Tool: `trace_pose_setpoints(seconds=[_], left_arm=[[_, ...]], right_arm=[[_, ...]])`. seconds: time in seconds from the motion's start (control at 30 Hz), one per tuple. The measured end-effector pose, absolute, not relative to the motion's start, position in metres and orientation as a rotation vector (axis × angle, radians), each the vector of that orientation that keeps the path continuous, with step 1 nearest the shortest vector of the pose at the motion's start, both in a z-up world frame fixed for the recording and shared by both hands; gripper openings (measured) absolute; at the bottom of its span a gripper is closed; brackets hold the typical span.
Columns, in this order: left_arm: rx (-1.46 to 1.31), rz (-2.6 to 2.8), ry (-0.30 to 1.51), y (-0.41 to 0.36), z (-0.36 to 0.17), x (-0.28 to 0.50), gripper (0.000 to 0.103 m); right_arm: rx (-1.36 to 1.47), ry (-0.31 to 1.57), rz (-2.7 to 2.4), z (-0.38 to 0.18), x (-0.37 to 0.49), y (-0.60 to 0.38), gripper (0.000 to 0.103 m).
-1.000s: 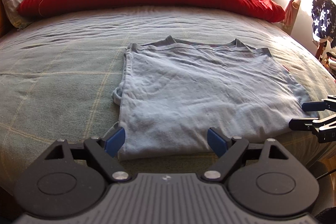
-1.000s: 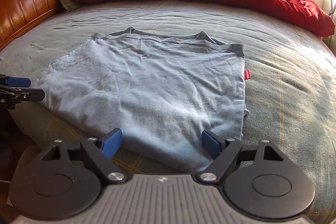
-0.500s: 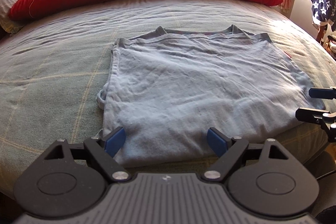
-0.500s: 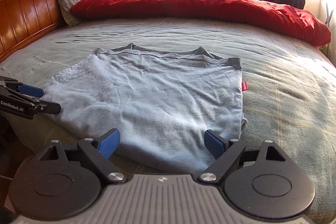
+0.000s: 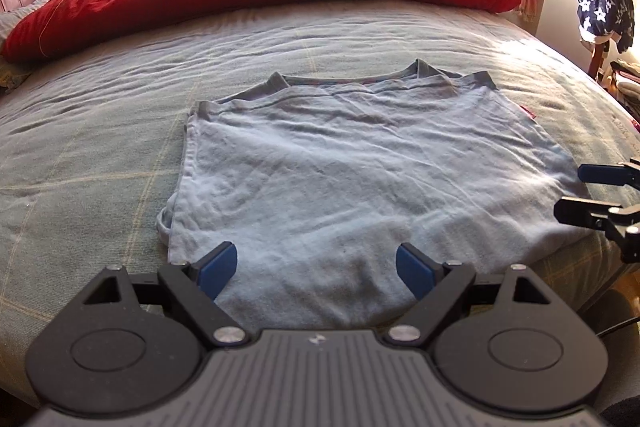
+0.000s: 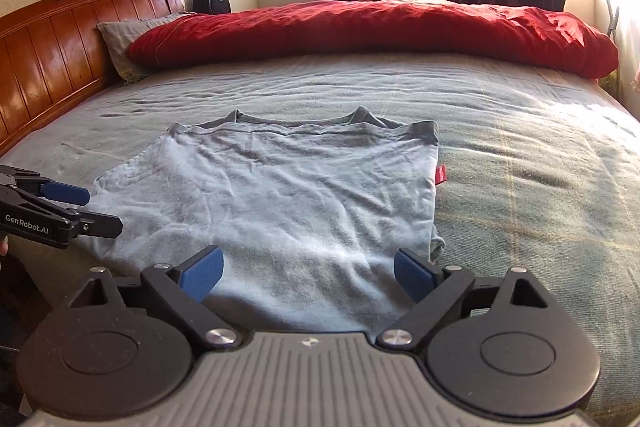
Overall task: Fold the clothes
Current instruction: 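Pull both open grippers back from the folded shirt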
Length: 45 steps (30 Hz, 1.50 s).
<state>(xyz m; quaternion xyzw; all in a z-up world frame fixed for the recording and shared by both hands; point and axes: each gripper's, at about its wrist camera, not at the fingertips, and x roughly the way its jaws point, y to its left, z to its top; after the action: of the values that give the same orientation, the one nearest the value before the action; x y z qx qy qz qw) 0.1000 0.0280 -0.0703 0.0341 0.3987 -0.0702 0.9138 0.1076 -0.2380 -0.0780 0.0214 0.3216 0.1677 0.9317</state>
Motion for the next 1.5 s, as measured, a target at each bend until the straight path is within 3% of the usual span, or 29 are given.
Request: trace_pose_setpoints(seconds=[0.23, 0.5, 0.77, 1.4, 1.5], left_arm=[[0.046, -0.125, 0.876, 0.035, -0.085, 0.098, 0.087], [0.007, -0.213, 0.808, 0.028, -0.07, 0.084, 0.089], [-0.004, -0.262, 0.865, 0.01, -0.087, 0.096, 0.09], [-0.094, -0.274, 0.831, 0.027, -0.07, 0.093, 0.093], [-0.108, -0.254, 0.894, 0.027, -0.085, 0.097, 0.094]], right_arm=[[0.04, 0.716, 0.345, -0.098, 0.103, -0.23, 0.099], [0.017, 0.695, 0.372, -0.087, 0.104, -0.217, 0.1], [-0.015, 0.711, 0.38, -0.091, 0.098, -0.206, 0.102], [0.051, 0.704, 0.558, -0.081, 0.089, -0.172, 0.103], [0.057, 0.753, 0.542, -0.091, 0.092, -0.166, 0.103]])
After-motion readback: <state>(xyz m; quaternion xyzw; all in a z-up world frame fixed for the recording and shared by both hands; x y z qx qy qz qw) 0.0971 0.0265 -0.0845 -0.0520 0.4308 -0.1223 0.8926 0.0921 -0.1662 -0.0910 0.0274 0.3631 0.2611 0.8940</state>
